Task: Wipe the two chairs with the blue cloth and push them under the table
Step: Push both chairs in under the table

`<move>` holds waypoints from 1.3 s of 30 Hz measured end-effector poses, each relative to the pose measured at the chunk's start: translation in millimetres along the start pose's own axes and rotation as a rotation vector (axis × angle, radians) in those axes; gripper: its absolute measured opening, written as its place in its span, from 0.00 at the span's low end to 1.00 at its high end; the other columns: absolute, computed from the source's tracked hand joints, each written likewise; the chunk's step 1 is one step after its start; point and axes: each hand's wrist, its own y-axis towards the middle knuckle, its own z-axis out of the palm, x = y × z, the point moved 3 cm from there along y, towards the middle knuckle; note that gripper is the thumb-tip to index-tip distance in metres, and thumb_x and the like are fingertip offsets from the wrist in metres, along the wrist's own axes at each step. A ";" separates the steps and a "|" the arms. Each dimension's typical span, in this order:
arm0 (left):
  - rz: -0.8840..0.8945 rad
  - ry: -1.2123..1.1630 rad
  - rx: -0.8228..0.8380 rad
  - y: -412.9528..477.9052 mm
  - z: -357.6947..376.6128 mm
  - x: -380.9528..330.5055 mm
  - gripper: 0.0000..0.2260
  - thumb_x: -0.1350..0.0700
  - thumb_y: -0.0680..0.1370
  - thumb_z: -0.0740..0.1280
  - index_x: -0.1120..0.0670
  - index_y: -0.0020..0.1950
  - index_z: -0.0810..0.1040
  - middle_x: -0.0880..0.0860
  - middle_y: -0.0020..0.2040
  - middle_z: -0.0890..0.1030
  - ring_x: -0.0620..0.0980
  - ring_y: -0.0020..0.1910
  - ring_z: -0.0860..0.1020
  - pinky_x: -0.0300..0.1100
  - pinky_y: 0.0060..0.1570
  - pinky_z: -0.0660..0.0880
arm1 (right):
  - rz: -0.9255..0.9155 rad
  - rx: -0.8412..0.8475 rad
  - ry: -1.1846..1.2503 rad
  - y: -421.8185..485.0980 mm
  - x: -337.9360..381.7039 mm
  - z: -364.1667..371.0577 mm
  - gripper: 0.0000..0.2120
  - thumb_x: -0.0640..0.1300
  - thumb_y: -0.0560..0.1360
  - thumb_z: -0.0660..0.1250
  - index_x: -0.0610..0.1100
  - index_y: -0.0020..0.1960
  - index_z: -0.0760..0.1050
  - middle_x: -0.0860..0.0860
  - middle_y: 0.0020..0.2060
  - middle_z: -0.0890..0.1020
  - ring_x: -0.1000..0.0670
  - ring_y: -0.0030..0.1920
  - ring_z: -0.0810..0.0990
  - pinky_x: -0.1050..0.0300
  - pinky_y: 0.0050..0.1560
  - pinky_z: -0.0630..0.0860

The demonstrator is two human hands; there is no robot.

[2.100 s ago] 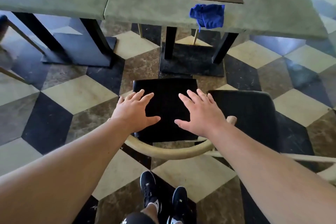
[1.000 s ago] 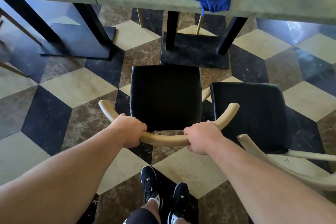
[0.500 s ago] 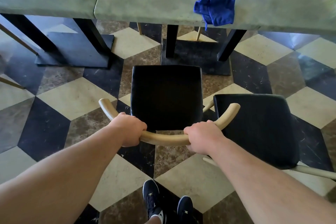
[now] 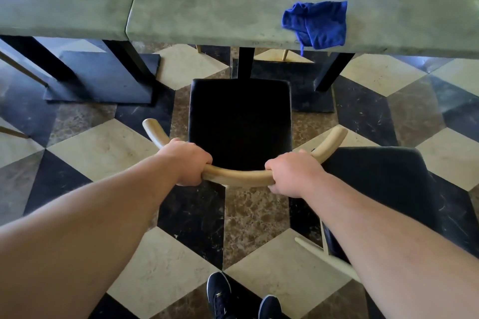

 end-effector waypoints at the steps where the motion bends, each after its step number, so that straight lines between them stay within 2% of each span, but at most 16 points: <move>1: 0.001 0.006 0.000 6.2 -4.9 5.5 0.07 0.48 0.75 0.71 0.38 0.47 0.73 0.41 0.40 0.77 0.43 0.39 0.74 0.49 0.50 0.67 | 0.004 -0.004 0.002 7.9 -3.5 -2.5 0.12 0.58 0.74 0.70 0.57 0.40 0.68 0.57 0.34 0.76 0.55 0.34 0.73 0.48 0.48 0.65; 7: -0.002 0.024 -0.021 41.3 -31.1 38.9 0.06 0.48 0.75 0.71 0.38 0.46 0.76 0.41 0.39 0.79 0.41 0.38 0.74 0.48 0.52 0.67 | -0.003 -0.055 0.000 53.1 -19.9 -20.4 0.11 0.59 0.72 0.71 0.58 0.41 0.70 0.58 0.32 0.75 0.56 0.32 0.72 0.48 0.46 0.66; 10: 0.000 0.048 -0.029 45.8 -33.0 55.1 0.06 0.48 0.74 0.71 0.38 0.44 0.75 0.40 0.38 0.78 0.41 0.38 0.75 0.48 0.51 0.67 | -0.017 -0.059 0.027 62.9 -14.3 -23.1 0.10 0.59 0.72 0.71 0.59 0.42 0.71 0.58 0.31 0.75 0.56 0.31 0.73 0.56 0.35 0.64; 13: -0.011 0.075 -0.066 45.6 -31.3 60.6 0.07 0.48 0.74 0.70 0.38 0.42 0.73 0.40 0.37 0.77 0.40 0.36 0.73 0.48 0.51 0.67 | -0.019 -0.051 0.026 66.1 -10.2 -23.8 0.09 0.59 0.72 0.70 0.59 0.42 0.71 0.58 0.31 0.75 0.56 0.30 0.74 0.57 0.28 0.62; 17: -0.014 0.082 -0.070 46.2 -30.8 59.2 0.10 0.49 0.74 0.71 0.38 0.40 0.70 0.40 0.36 0.76 0.41 0.36 0.72 0.49 0.53 0.69 | -0.005 -0.028 0.026 66.1 -9.5 -26.1 0.10 0.58 0.71 0.70 0.58 0.39 0.69 0.58 0.31 0.75 0.57 0.30 0.73 0.57 0.27 0.61; 20: -0.017 0.079 -0.072 46.0 -29.9 59.9 0.08 0.48 0.74 0.71 0.38 0.42 0.72 0.40 0.37 0.77 0.41 0.36 0.73 0.49 0.53 0.69 | -0.006 -0.018 0.023 66.1 -8.2 -26.8 0.10 0.58 0.72 0.70 0.58 0.40 0.70 0.58 0.32 0.75 0.57 0.30 0.73 0.57 0.28 0.60; 27: -0.016 0.072 -0.093 46.0 -28.7 59.6 0.11 0.48 0.75 0.72 0.38 0.40 0.70 0.40 0.36 0.76 0.41 0.37 0.73 0.48 0.52 0.65 | -0.008 -0.022 0.019 63.8 -7.5 -28.0 0.10 0.59 0.73 0.70 0.59 0.42 0.70 0.58 0.32 0.75 0.57 0.32 0.73 0.57 0.29 0.59; 33: -0.013 0.065 -0.078 44.5 -31.2 58.9 0.08 0.49 0.75 0.71 0.38 0.42 0.73 0.40 0.37 0.77 0.41 0.37 0.74 0.48 0.52 0.66 | 0.011 -0.007 0.035 63.0 -6.9 -29.4 0.09 0.59 0.73 0.70 0.59 0.43 0.70 0.58 0.33 0.75 0.56 0.33 0.74 0.54 0.35 0.65; 39: -0.015 0.049 -0.041 43.5 -34.1 59.2 0.06 0.49 0.75 0.70 0.39 0.44 0.75 0.40 0.38 0.78 0.42 0.38 0.76 0.49 0.54 0.68 | 0.019 -0.007 0.029 63.2 -5.8 -31.2 0.08 0.58 0.72 0.70 0.59 0.43 0.71 0.58 0.32 0.75 0.57 0.32 0.73 0.55 0.33 0.63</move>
